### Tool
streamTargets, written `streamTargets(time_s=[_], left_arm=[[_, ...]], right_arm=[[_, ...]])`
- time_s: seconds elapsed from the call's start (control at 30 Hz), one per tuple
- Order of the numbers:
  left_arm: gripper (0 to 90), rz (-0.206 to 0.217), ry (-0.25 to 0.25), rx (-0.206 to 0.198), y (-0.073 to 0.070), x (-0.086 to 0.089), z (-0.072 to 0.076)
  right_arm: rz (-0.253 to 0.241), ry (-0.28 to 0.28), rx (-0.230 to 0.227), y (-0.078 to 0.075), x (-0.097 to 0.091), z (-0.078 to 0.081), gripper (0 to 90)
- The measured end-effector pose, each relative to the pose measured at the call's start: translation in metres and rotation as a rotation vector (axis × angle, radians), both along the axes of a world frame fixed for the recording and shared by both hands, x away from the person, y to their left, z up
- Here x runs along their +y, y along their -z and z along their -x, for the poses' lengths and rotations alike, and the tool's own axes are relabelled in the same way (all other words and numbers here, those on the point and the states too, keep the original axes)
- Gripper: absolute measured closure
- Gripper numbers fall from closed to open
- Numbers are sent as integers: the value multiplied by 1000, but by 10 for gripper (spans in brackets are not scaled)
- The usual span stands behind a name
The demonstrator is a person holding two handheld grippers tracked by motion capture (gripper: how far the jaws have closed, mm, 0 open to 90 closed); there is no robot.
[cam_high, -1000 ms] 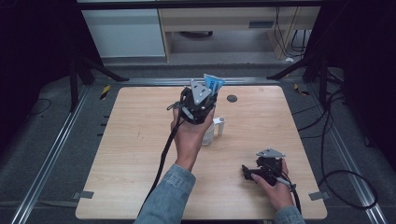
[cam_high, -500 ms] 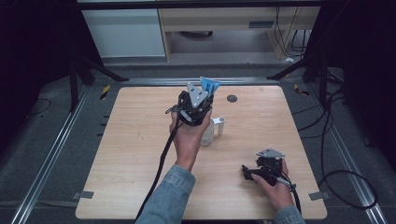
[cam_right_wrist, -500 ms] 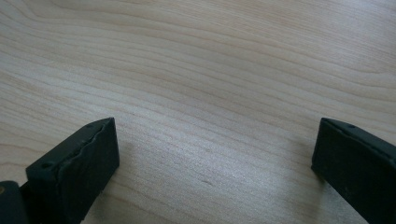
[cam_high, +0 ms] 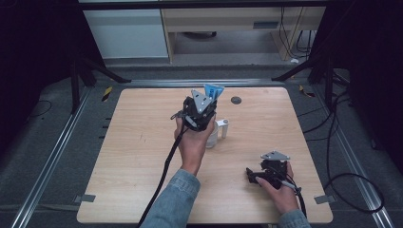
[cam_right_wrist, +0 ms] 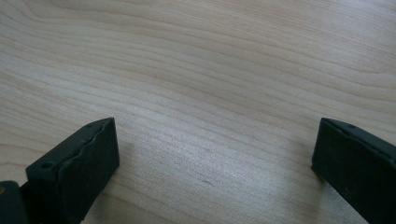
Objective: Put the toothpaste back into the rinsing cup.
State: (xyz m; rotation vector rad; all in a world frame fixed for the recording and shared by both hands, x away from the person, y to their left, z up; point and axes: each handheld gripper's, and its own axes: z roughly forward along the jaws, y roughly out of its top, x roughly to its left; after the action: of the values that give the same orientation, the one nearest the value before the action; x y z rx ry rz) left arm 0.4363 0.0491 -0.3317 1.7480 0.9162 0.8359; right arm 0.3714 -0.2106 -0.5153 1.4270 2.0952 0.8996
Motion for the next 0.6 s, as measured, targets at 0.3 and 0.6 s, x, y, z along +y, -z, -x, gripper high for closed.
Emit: streamTargets(time_s=[0.3,0.6], left_arm=[[721,-6,-9,7,6,0,-2],[720,-6,-18,-1,9,2,-4]], right_arm=[[2,-2,-1,0,0,0,9],[1,-2,0,0,0,0,9]])
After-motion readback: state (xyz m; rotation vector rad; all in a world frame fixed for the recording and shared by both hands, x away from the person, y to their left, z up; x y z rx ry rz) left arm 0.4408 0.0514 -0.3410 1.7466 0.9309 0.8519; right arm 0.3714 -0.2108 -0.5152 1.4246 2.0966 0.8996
